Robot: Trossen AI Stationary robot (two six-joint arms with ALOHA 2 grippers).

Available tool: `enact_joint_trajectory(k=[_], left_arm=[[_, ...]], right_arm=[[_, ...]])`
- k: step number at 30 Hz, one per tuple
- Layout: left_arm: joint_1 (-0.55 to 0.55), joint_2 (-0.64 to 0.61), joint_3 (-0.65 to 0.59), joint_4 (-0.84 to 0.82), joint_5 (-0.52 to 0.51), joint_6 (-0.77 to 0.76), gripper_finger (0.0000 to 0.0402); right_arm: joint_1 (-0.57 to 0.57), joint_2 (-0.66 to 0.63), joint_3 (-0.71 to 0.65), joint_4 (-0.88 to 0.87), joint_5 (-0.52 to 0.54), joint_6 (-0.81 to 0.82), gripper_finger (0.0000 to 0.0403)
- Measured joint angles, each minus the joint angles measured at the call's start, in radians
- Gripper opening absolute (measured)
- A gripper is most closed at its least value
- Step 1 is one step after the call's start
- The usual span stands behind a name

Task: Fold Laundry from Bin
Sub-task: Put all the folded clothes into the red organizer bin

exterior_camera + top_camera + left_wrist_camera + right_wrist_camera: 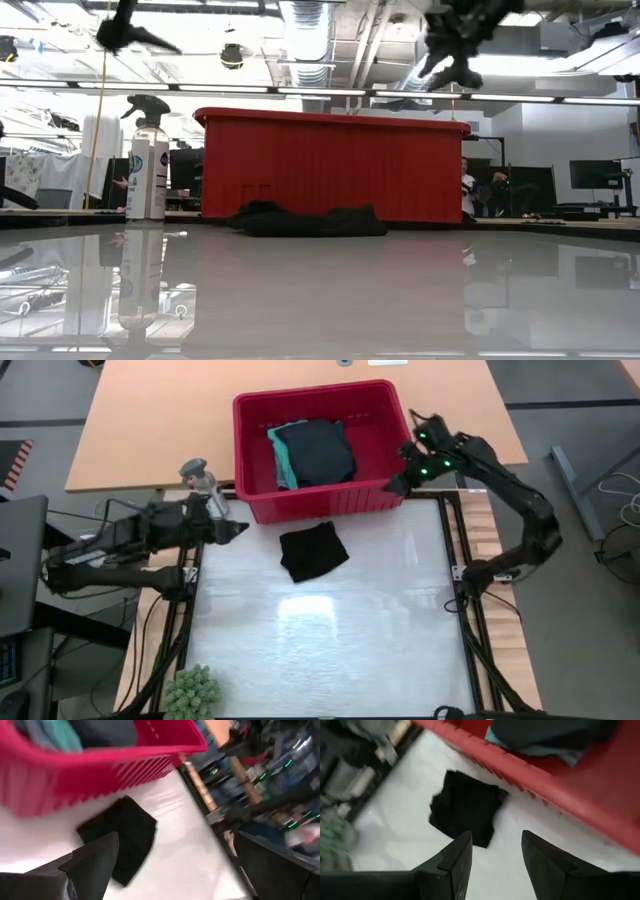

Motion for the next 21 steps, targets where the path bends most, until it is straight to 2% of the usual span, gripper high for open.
enact_joint_trajectory(k=[4,9,15,18,21], left_arm=[[0.000,-0.073,-0.207,0.163,0.023,-0.146,0.0382],[0.008,-0.033,-0.378,0.336,0.010,-0.244,0.0382],[0.033,0.122,-0.433,0.418,0.032,-0.293,0.0382],[0.038,0.211,-0.433,0.482,0.077,-0.295,0.0382],[0.038,0.291,-0.433,0.555,0.111,-0.293,0.0382]], right_arm=[[-0.047,-0.096,-0.201,0.127,-0.052,0.099,0.0195],[-0.034,-0.143,-0.418,0.231,-0.052,0.171,0.0195],[0.032,-0.128,-0.627,0.562,-0.053,0.371,0.0195],[0.082,-0.091,-0.675,0.676,-0.044,0.441,0.0195],[0.145,-0.029,-0.680,0.728,0.009,0.454,0.0195]])
